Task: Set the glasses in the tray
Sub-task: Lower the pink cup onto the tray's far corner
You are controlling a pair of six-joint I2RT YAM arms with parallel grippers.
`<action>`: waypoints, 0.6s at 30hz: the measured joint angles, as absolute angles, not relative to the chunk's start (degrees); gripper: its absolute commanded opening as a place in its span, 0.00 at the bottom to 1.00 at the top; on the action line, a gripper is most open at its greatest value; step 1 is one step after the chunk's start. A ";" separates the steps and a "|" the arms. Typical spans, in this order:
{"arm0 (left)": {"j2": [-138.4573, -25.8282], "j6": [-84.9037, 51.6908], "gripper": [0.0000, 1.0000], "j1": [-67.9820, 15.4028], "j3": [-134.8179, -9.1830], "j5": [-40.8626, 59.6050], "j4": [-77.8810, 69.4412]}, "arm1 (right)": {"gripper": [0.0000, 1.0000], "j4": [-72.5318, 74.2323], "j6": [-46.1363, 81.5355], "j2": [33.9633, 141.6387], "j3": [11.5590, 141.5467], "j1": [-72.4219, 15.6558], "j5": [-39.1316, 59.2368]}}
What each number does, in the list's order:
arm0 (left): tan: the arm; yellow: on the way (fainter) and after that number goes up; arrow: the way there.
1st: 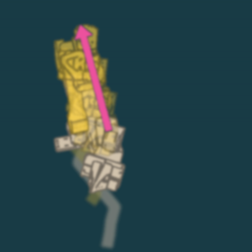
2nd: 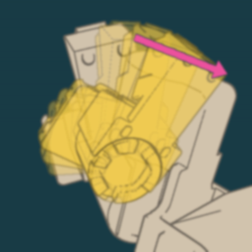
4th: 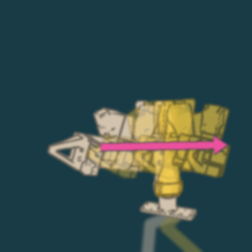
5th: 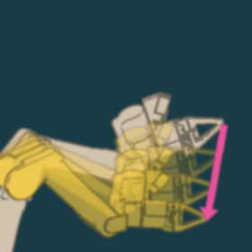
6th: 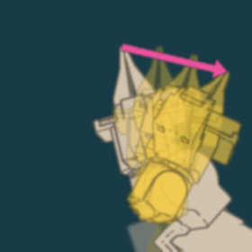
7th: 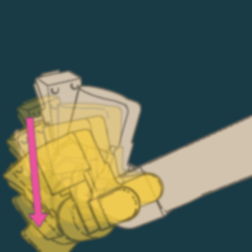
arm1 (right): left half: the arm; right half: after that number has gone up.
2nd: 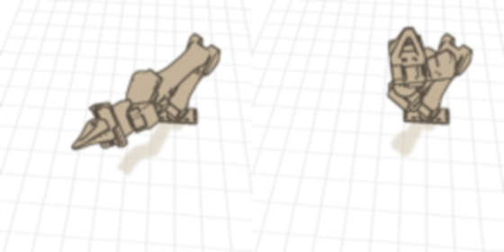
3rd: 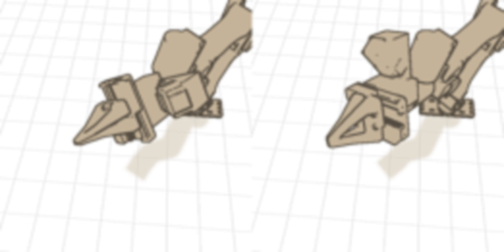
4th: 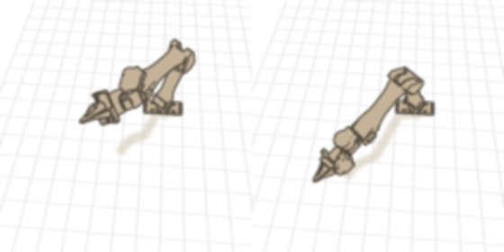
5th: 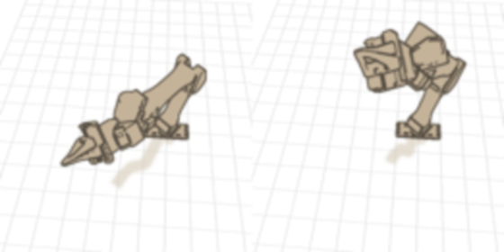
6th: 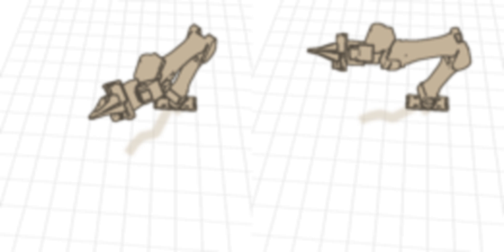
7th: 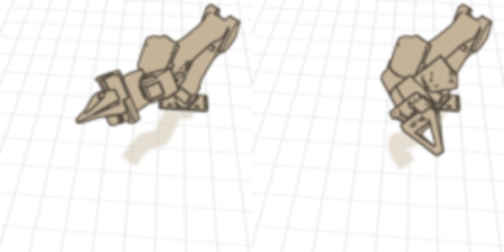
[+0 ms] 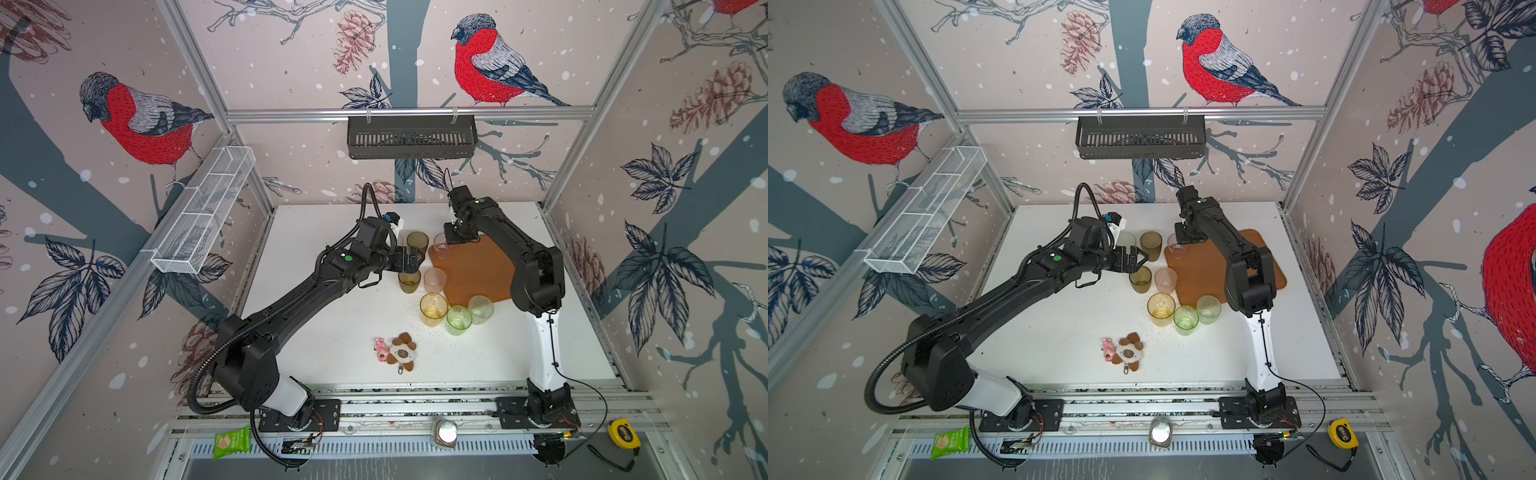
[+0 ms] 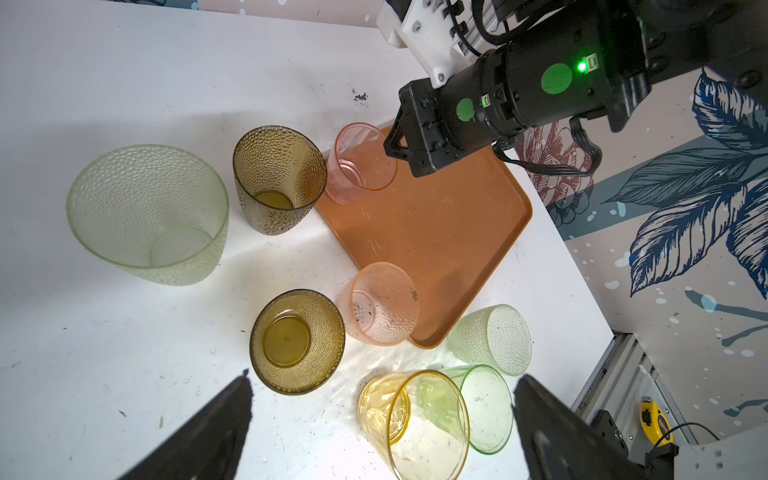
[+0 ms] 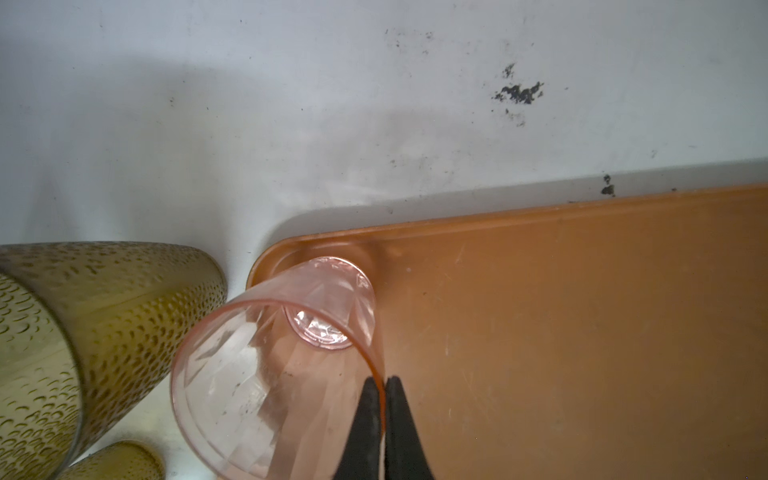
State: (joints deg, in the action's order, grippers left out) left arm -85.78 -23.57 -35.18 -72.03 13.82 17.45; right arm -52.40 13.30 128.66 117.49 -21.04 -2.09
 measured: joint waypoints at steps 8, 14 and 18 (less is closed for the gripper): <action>-85.73 -23.57 0.98 -35.48 -72.03 13.47 17.45 | 0.00 -51.33 13.30 128.66 116.53 -21.04 -2.07; -85.52 -23.57 0.98 -35.66 -72.03 13.43 17.45 | 0.02 -51.00 13.30 128.66 116.40 -20.99 -2.11; -85.17 -23.59 0.98 -35.88 -72.01 13.41 17.45 | 0.06 -50.98 13.32 128.66 116.40 -20.99 -2.09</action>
State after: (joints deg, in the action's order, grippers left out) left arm -85.17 -23.59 -35.88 -72.01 13.41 17.45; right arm -50.98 13.32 128.66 116.40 -20.99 -2.09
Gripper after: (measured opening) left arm 0.976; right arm 0.059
